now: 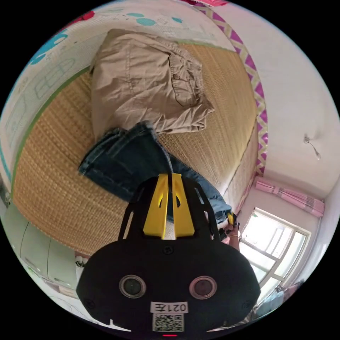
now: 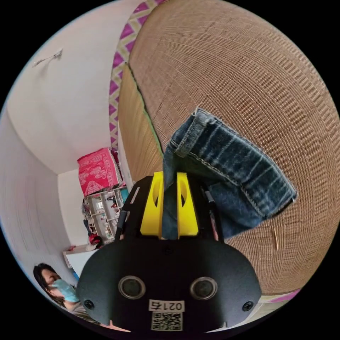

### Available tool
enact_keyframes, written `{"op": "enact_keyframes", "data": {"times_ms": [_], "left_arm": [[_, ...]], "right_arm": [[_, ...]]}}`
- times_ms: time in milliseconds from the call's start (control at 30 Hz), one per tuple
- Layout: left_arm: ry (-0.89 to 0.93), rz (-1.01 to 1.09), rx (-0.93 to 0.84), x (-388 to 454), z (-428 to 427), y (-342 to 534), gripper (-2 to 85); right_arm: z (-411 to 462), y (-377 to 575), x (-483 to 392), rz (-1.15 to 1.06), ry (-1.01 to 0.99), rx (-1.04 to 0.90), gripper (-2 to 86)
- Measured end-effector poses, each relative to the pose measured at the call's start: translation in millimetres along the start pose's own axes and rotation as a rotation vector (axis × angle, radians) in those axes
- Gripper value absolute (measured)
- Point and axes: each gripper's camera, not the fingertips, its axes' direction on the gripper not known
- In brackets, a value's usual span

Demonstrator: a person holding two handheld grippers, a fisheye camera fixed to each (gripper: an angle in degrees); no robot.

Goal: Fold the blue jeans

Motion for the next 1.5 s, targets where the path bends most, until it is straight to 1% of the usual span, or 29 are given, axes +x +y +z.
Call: {"op": "enact_keyframes", "data": {"times_ms": [67,133,233,300,367,433,600,667,800,900,967,1067,1167,1300,1433,1467,1500], "left_arm": [[0.026,0.03,0.028,10,16,-29,-0.5],[-0.019,0.082,0.048,18,17,-42,-0.1],[-0.108,0.154,0.053,17,15,-43,1.1],[-0.172,0.179,0.088,12,10,-29,1.2],[-0.186,0.157,0.189,-8,-3,2,1.4],[-0.135,0.123,0.25,-31,-7,25,2.1],[0.034,0.03,0.192,-94,51,40,8.3],[0.075,-0.044,0.233,-115,77,37,9.8],[0.147,-0.151,0.312,-142,103,37,9.5],[0.216,-0.155,0.325,-164,117,41,6.6],[0.289,-0.079,0.363,-175,114,56,0.2],[0.335,0.017,0.398,-177,100,87,-0.7],[0.36,0.06,0.396,-180,91,116,-0.9],[0.376,-0.024,0.447,-207,81,137,-0.9],[0.437,-0.031,0.361,-239,98,122,-0.9],[0.379,-0.04,0.365,-239,98,123,-0.9],[0.358,-0.027,0.369,-237,97,123,-0.9]], "right_arm": [[-1,-12,9,0.018,-0.012,0.053,4.5],[-6,-21,14,0.002,-0.039,0.069,4.3],[-16,-30,8,-0.113,-0.053,-0.016,4.4],[-26,-24,-7,-0.248,-0.02,-0.094,3.6],[-30,-13,-16,-0.322,-0.008,-0.149,3.1],[-34,-1,-23,-0.37,-0.022,-0.183,2.5],[-33,29,-27,-0.397,-0.025,-0.22,1.3],[-29,37,-28,-0.39,-0.034,-0.235,1.0],[-26,54,-32,-0.353,-0.082,-0.238,0.6],[-31,62,-36,-0.328,-0.112,-0.221,0.4],[-35,65,-36,-0.309,-0.115,-0.212,0.2],[-40,66,-38,-0.283,-0.118,-0.199,-0.1],[-41,66,-44,-0.263,-0.111,-0.191,-0.4],[-31,63,-62,-0.256,-0.118,-0.201,-0.6],[-18,61,-86,-0.271,-0.122,-0.226,-0.6],[-15,60,-94,-0.274,-0.12,-0.237,-0.6],[-12,60,-102,-0.277,-0.118,-0.24,-0.6]]}}
